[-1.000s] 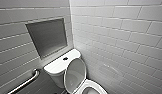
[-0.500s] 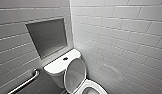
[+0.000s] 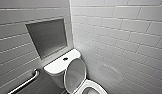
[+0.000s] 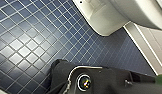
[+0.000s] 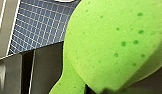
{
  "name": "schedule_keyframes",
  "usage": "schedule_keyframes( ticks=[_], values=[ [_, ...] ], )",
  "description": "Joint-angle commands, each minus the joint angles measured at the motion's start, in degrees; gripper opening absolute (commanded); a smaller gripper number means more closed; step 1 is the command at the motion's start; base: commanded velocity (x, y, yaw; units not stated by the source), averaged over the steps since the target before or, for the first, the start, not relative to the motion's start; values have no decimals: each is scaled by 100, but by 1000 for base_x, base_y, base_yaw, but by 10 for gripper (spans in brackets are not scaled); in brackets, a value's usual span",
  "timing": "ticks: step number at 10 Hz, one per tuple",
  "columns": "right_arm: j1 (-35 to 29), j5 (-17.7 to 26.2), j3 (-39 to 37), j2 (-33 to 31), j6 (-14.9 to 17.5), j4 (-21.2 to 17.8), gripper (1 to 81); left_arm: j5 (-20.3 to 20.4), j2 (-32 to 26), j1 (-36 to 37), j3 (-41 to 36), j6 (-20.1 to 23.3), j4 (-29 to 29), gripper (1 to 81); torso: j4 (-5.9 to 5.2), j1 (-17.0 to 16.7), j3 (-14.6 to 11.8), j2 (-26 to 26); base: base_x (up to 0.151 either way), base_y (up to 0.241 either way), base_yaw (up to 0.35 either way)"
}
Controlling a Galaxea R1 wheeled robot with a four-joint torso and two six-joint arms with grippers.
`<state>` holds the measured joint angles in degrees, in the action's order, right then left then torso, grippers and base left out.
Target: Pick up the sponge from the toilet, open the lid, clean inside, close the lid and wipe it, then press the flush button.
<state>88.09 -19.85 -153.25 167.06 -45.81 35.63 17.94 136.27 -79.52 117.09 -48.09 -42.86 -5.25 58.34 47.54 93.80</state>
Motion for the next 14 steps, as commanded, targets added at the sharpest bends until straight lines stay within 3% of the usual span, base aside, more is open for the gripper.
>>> schedule_keyframes(
  ticks=[1,10,11,14],
  values=[
    [-102,174,7,32,20,102,10,-467,332,-351,297,-69,-495,811,0,0,0,0,0,0,0],
    [-129,174,-11,84,2,75,10,-538,823,-121,586,-51,-819,811,0,0,-2,4,0,0,0],
    [-120,174,-11,84,2,75,10,-546,903,-121,701,-51,-855,811,0,-369,-2,-569,0,0,0],
    [-112,174,-37,93,2,75,10,-564,1140,-104,868,-34,-1119,811,0,-479,-2,-733,0,0,0]
  ],
)
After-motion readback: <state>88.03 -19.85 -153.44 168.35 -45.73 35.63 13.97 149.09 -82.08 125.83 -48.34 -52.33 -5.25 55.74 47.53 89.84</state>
